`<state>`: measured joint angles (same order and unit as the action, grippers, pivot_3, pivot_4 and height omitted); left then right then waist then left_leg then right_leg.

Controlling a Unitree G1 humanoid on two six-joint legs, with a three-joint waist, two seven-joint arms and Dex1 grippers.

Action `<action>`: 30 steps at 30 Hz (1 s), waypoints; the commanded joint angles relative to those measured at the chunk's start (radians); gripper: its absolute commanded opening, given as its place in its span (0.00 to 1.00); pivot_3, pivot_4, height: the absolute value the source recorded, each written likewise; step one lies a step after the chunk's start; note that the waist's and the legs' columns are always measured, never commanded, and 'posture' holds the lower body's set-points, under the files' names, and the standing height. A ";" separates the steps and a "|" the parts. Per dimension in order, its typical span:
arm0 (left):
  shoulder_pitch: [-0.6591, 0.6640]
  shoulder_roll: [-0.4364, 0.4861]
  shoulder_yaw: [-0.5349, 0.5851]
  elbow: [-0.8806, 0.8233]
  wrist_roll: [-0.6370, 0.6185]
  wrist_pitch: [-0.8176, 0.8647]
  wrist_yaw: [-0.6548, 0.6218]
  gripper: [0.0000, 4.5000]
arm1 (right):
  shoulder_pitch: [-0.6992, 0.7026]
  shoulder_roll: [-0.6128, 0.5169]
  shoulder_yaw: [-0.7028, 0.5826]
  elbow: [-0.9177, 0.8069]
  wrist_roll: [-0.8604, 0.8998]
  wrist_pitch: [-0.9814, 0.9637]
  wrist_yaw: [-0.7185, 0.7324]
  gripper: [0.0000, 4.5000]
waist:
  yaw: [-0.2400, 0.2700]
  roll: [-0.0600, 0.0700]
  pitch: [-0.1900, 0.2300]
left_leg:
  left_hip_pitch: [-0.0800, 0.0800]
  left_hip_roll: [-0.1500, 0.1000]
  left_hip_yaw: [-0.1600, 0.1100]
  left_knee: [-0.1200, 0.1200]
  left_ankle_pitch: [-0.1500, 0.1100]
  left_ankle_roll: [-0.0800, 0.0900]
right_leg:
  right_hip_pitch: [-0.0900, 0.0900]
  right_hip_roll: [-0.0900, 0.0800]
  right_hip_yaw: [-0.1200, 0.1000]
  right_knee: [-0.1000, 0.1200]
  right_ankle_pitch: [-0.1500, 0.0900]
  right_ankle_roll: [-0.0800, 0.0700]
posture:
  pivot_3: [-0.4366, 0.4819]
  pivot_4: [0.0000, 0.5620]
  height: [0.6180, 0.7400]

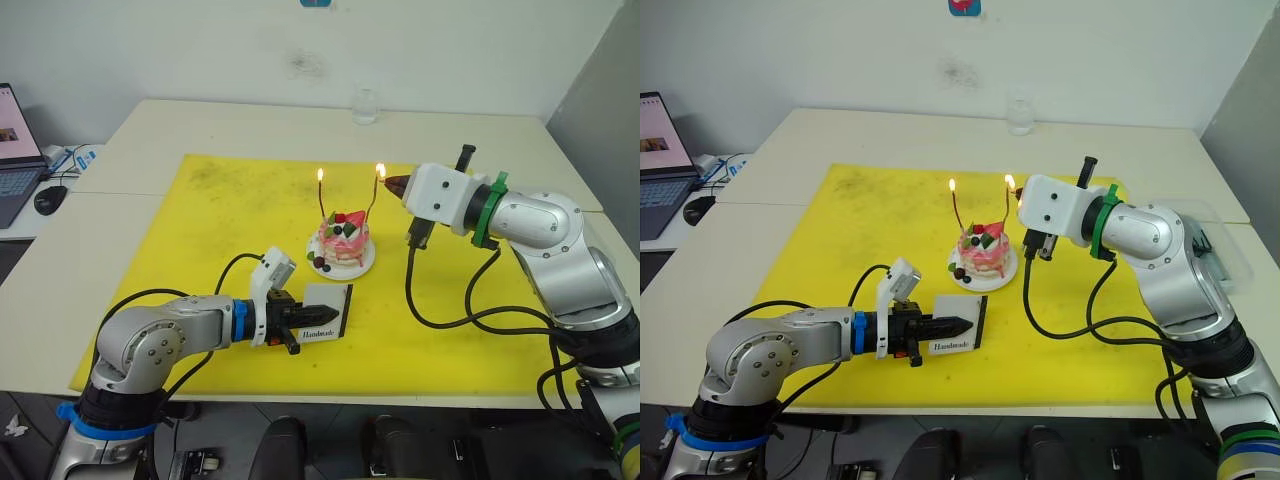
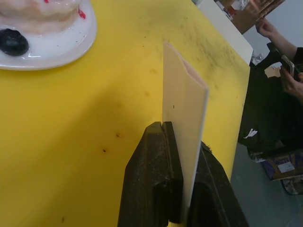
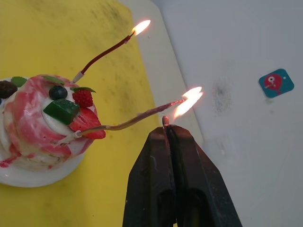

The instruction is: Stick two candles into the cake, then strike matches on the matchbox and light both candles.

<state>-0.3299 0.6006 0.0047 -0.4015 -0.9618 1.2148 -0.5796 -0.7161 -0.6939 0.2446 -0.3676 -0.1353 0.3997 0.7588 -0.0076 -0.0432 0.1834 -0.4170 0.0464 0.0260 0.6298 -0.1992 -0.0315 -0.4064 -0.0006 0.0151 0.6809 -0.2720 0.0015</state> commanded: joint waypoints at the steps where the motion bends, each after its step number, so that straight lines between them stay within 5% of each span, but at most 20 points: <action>1: -0.022 -0.016 0.023 -0.035 -0.038 0.007 0.003 0.00 | 0.007 -0.029 -0.067 -0.017 0.000 -0.007 0.000 0.01 | 0.001 0.000 0.000 | 0.000 0.000 0.000 0.000 0.000 0.000 | 0.000 0.000 0.000 0.000 0.000 0.000 | 0.48 0.27 1.00; 9: -0.018 -0.080 0.031 -0.057 -0.106 0.038 0.062 0.00 | 0.162 -0.115 -0.261 -0.069 0.046 0.139 -0.005 0.01 | 0.005 0.000 0.000 | 0.000 0.000 0.000 0.000 0.000 0.000 | 0.000 0.000 0.000 0.000 0.000 0.000 | 0.48 0.27 1.00; 17: 0.013 -0.140 -0.010 -0.086 -0.105 0.027 0.113 0.00 | 0.366 -0.029 -0.583 0.023 0.139 0.317 -0.140 0.01 | 0.003 0.000 0.000 | 0.000 -0.001 0.000 0.001 0.000 0.000 | 0.001 0.000 0.001 0.000 0.000 0.000 | 0.48 0.27 1.00; 30: 0.054 -0.248 -0.062 -0.103 -0.073 -0.019 0.200 0.00 | 0.292 0.041 -0.647 0.332 0.166 0.365 -0.374 0.01 | -0.003 0.003 -0.002 | 0.001 -0.001 0.003 0.000 0.000 0.000 | 0.001 0.003 0.002 0.000 0.001 0.001 | 0.48 0.27 1.00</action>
<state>-0.2775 0.3604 -0.0552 -0.4663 -1.0362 1.2156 -0.3866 -0.4068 -0.6514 -0.3702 -0.0483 0.0310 0.7807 0.4258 -0.0103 -0.0399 0.1815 -0.4163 0.0449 0.0288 0.6302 -0.1991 -0.0314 -0.4054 0.0033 0.0170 0.6814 -0.2713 0.0023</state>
